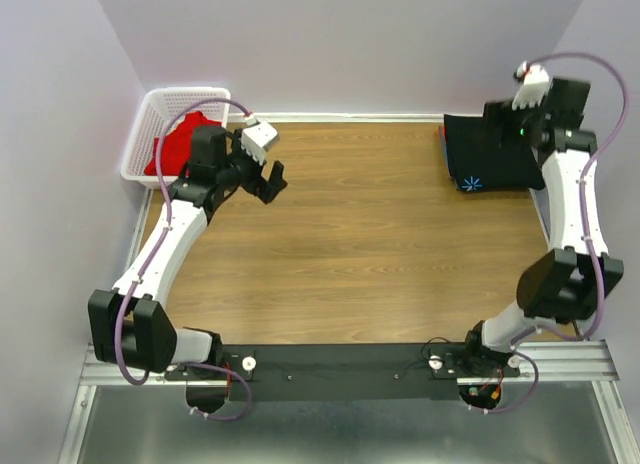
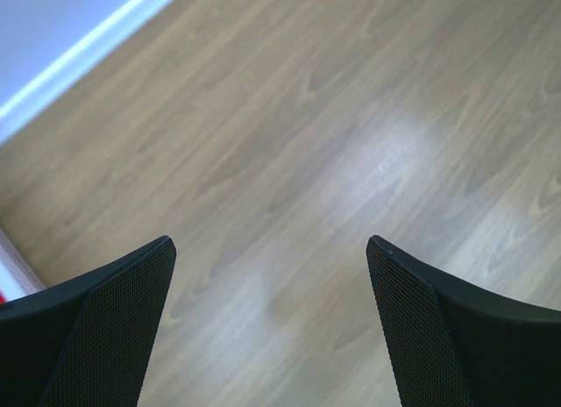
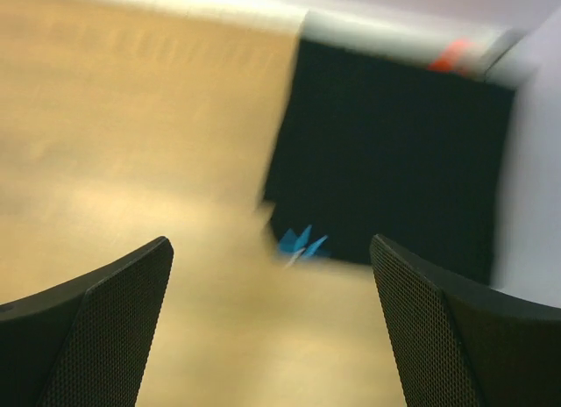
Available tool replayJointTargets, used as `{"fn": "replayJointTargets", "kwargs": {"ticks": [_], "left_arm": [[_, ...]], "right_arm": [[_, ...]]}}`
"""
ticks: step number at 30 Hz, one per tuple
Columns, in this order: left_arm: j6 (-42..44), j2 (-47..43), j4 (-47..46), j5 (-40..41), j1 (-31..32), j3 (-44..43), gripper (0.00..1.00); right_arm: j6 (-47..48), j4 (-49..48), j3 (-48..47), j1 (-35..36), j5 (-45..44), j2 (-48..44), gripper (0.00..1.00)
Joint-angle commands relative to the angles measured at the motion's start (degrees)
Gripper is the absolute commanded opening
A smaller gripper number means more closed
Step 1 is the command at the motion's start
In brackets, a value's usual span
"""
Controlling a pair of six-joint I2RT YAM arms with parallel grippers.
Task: Fold and stack the t-shirts
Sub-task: Put the neatly folded tshirt into the corner of the board with the right arm
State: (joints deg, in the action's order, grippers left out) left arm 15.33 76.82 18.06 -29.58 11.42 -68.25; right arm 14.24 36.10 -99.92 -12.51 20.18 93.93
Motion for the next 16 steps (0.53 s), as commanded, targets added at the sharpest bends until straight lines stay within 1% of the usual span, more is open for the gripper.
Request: {"fn": "replayJointTargets", "kwargs": {"ticks": [1, 2, 5, 6, 9, 13, 15, 16], "left_arm": [[0.4, -2.9, 2.8, -2.1, -0.2, 4.9, 0.98], [0.7, -3.1, 3.8, -2.0, -0.2, 6.5, 0.98], [0.5, -3.9, 4.8, -0.9, -0.2, 9.0, 0.98], [0.3, -4.4, 4.5, -0.7, -0.2, 10.4, 0.98], [-0.5, -6.8, 3.3, 0.5, -0.2, 12.3, 0.98], [-0.6, -7.6, 3.6, 1.8, -0.2, 12.4, 0.98], [-0.4, -8.2, 3.4, 2.4, -0.2, 12.8, 0.98], [-1.1, -8.3, 3.4, 4.2, -0.2, 12.6, 0.98]], "right_arm": [[-4.7, 5.8, 12.6, 0.6, 7.1, -6.5, 1.0], [-4.9, 5.7, 18.6, 0.6, 7.7, -9.2, 1.0], [-4.9, 4.6, 25.9, 0.8, 10.0, -13.4, 1.0], [-4.9, 4.1, 29.7, 0.8, 10.4, -16.0, 1.0], [-4.2, 3.9, 35.1, 1.3, 10.8, -20.3, 1.0], [-4.4, 4.0, 39.9, 1.6, 10.8, -24.2, 1.0], [-4.6, 3.9, 40.9, 1.7, 10.4, -25.2, 1.0], [-4.7, 3.9, 41.1, 1.7, 10.2, -25.7, 1.0]]}}
